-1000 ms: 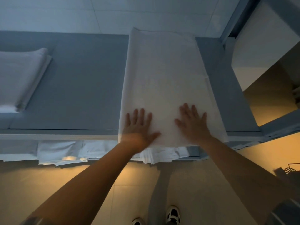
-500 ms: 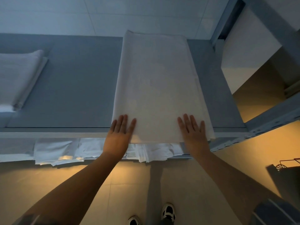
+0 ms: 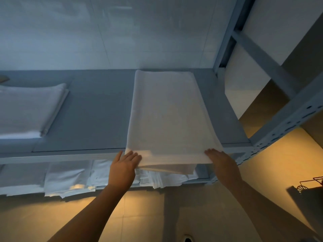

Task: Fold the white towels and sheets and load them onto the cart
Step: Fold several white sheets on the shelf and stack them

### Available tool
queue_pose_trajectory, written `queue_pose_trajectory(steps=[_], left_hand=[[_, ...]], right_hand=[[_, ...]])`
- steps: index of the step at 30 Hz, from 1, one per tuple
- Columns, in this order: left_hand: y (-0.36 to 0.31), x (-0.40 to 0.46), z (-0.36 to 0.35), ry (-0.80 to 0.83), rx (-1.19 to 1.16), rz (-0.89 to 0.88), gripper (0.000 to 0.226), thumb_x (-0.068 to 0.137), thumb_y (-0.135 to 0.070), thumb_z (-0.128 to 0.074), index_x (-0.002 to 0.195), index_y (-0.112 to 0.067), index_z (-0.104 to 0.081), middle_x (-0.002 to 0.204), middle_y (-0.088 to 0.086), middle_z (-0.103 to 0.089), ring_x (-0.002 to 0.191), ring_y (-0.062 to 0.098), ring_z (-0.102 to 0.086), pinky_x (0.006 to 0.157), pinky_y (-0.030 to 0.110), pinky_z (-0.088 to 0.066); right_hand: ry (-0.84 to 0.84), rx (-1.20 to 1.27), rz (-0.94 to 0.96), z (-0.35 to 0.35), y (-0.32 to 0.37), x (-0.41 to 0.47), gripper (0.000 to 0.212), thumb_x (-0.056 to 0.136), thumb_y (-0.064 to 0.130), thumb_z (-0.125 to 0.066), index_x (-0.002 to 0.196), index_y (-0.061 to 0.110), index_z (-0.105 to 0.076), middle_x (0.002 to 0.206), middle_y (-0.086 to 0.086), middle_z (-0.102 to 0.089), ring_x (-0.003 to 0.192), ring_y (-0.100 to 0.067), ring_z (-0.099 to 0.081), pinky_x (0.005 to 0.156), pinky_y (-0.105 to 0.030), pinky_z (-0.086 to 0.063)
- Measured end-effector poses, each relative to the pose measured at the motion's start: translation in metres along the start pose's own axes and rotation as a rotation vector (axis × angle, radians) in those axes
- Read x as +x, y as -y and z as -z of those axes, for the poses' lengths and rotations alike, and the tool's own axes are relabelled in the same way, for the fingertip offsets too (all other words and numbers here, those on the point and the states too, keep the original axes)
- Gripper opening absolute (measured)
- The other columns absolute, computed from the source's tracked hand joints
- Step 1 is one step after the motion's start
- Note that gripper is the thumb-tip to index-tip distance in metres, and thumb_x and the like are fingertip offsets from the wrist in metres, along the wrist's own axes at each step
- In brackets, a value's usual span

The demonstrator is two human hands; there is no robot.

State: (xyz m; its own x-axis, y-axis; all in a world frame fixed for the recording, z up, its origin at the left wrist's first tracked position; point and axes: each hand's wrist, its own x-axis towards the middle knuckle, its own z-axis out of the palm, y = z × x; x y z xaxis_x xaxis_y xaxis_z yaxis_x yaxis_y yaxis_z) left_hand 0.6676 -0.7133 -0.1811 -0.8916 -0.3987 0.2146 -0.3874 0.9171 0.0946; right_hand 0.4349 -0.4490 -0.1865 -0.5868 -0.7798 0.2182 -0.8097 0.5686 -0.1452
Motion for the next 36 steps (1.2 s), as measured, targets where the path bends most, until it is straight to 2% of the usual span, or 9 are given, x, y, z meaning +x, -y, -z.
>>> queue_pose_trajectory(steps=[6,11,13,16,19,23,27,31,36], left_hand=[[-0.011,-0.009,0.043,-0.069,-0.021,0.045,0.043,0.055,0.013,-0.072,0.087,-0.016,-0.071,0.072,0.002,-0.069,0.06,0.025,-0.064,0.073,0.04,-0.054],[-0.027,-0.007,0.08,-0.058,0.021,0.053,0.036,0.057,0.01,-0.075,0.082,-0.016,-0.071,0.06,0.002,-0.064,0.048,0.025,-0.056,0.054,0.024,-0.04],[-0.037,-0.01,0.092,-0.047,0.036,0.067,0.033,0.058,0.009,-0.074,0.08,-0.015,-0.071,0.057,0.004,-0.062,0.045,0.026,-0.054,0.05,0.023,-0.034],[-0.055,-0.013,0.107,-0.04,0.047,0.069,0.025,0.064,0.003,-0.074,0.082,-0.015,-0.072,0.058,0.005,-0.063,0.045,0.027,-0.055,0.051,0.023,-0.032],[-0.074,-0.016,0.118,-0.064,0.072,0.058,0.019,0.067,-0.004,-0.076,0.082,-0.015,-0.071,0.056,0.004,-0.062,0.043,0.026,-0.053,0.051,0.022,-0.031],[-0.092,-0.021,0.127,-0.025,0.132,0.028,0.017,0.073,-0.017,-0.074,0.089,-0.02,-0.067,0.066,-0.001,-0.067,0.054,0.02,-0.06,0.057,0.024,-0.036],[-0.101,-0.027,0.142,-0.079,0.141,0.003,0.029,0.046,-0.004,-0.083,0.065,-0.019,-0.068,0.042,-0.003,-0.053,0.033,0.017,-0.047,0.048,0.018,-0.023],[-0.096,-0.034,0.144,-0.105,0.155,0.012,0.03,0.049,-0.001,-0.083,0.067,-0.02,-0.069,0.046,-0.003,-0.056,0.035,0.019,-0.046,0.051,0.018,-0.021],[-0.089,-0.044,0.142,-0.197,0.108,-0.005,0.032,0.052,0.001,-0.085,0.075,-0.018,-0.073,0.056,0.0,-0.066,0.041,0.023,-0.054,0.052,0.019,-0.03]], right_hand=[[-0.089,0.064,-0.062,0.016,0.019,-0.035,0.062,0.053,-0.033,-0.065,0.106,-0.003,-0.07,0.105,-0.019,-0.07,0.094,-0.036,-0.069,0.083,-0.058,-0.051],[-0.07,0.16,-0.16,0.026,0.034,-0.059,0.05,0.062,-0.029,-0.06,0.106,-0.006,-0.068,0.103,-0.025,-0.069,0.092,-0.042,-0.067,0.081,-0.058,-0.053],[0.059,0.141,-0.135,0.033,0.043,-0.063,0.044,0.078,-0.009,-0.064,0.121,-0.003,-0.06,0.118,-0.021,-0.063,0.107,-0.038,-0.062,0.094,-0.052,-0.048],[0.35,0.118,-0.158,0.035,0.076,-0.065,0.084,0.088,0.056,-0.054,0.151,0.013,-0.02,0.156,-0.003,-0.027,0.142,-0.02,-0.026,0.117,-0.043,-0.016],[0.227,0.206,-0.087,0.042,0.13,-0.053,0.107,0.076,0.079,-0.047,0.152,0.017,-0.006,0.159,-0.001,-0.016,0.145,-0.019,-0.016,0.119,-0.044,-0.005],[-0.078,0.283,0.015,0.057,0.191,-0.033,0.083,0.083,0.059,-0.059,0.148,0.016,-0.028,0.15,-0.003,-0.039,0.137,-0.021,-0.037,0.117,-0.045,-0.02],[-0.349,0.296,-0.004,0.066,0.194,-0.028,0.045,0.068,0.007,-0.081,0.111,0.008,-0.068,0.095,-0.008,-0.073,0.081,-0.025,-0.069,0.088,-0.044,-0.055],[-0.371,0.269,0.005,0.066,0.158,-0.04,0.035,0.061,-0.009,-0.074,0.094,0.003,-0.072,0.076,-0.013,-0.072,0.06,-0.032,-0.066,0.055,-0.039,-0.057],[-0.332,0.199,-0.015,0.062,0.118,-0.058,0.045,0.054,-0.014,-0.075,0.097,0.0,-0.073,0.08,-0.016,-0.073,0.061,-0.031,-0.068,0.052,-0.035,-0.056]])
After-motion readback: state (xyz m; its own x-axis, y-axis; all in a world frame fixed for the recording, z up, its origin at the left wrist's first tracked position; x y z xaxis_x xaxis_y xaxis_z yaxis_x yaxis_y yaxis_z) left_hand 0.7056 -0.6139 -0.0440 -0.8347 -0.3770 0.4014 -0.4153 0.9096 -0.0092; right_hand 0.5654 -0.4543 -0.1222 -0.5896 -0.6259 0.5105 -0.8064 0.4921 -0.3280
